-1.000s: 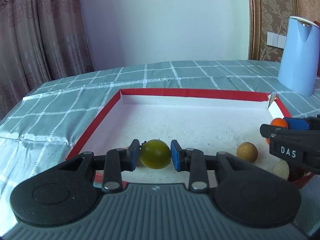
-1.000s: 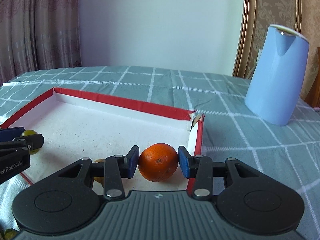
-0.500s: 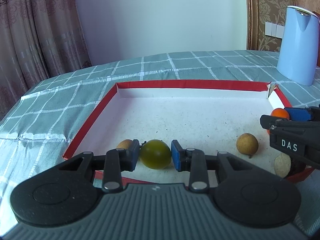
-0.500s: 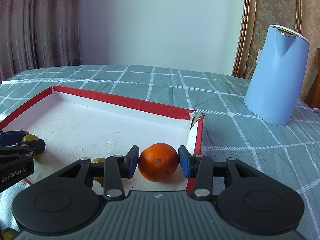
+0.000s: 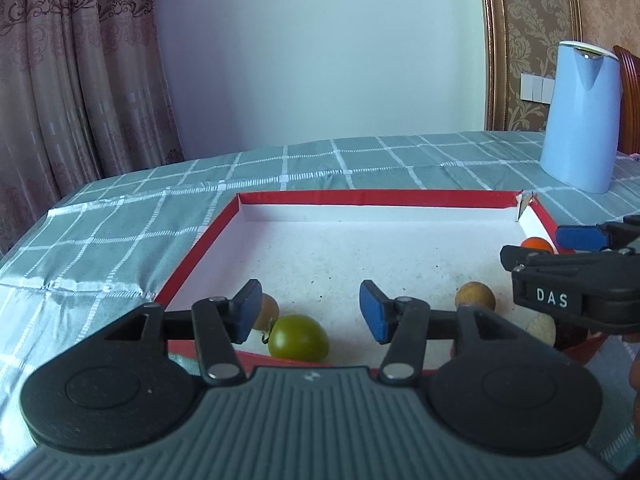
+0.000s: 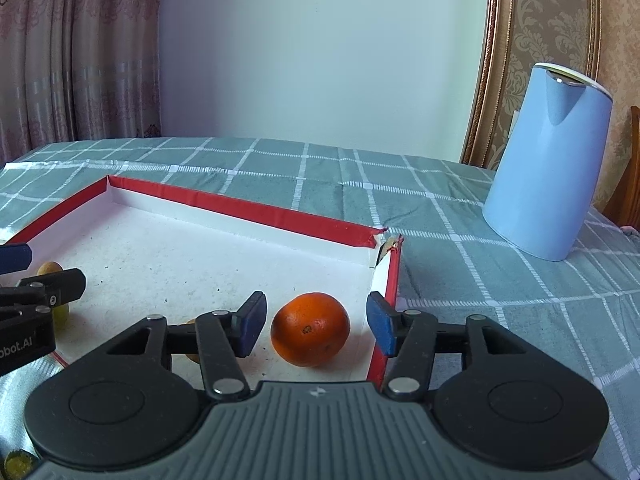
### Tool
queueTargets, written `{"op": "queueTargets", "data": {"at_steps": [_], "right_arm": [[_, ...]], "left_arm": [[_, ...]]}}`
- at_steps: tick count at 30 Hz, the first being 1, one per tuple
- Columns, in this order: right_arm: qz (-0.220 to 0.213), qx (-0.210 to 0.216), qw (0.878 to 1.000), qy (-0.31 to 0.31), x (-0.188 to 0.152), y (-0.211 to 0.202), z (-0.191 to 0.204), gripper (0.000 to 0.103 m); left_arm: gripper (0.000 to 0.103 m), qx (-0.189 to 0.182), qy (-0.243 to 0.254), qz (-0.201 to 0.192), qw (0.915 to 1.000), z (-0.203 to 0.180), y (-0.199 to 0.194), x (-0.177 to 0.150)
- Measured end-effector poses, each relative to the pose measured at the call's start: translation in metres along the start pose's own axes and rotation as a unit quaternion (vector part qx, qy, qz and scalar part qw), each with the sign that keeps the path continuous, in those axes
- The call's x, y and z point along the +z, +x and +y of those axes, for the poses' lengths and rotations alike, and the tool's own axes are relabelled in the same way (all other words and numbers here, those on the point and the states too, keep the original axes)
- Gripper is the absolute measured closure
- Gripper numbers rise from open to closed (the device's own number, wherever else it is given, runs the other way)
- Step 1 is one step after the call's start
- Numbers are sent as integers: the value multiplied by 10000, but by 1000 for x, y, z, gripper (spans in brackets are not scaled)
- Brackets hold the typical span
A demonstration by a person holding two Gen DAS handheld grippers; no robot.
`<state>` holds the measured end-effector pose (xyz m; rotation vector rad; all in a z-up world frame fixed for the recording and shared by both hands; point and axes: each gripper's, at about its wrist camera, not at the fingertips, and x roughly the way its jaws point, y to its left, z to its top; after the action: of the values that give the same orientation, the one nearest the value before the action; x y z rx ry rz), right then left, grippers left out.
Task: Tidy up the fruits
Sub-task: 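Carry both fruits into the tray and open both tools, then move both open tools back toward the remaining items on the cloth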
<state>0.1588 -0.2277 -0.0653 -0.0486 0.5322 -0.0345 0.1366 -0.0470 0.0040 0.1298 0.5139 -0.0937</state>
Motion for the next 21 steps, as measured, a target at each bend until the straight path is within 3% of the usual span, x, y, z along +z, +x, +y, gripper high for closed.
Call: {"op": "queueTargets", "data": {"at_steps": [2,8,12,21], "right_arm": [[-69,-55,10000,-16,-1,-3,0,40],[-314,-128,9994,-83,-4,-17,0,40],[-459,-167,9988,-53,-8,-29,-5,40],[-610,491,9959,447,-19,-66,-25,40]], "left_arm": [[52,15,-61,-84,9999,2,-6,-2],[48,157,-216,-441,9987,15,-39,-13],[40,170,-329,-636,9973,30,-76,-30],[32,210,-739,-646,9949,77,-134,-74]]}}
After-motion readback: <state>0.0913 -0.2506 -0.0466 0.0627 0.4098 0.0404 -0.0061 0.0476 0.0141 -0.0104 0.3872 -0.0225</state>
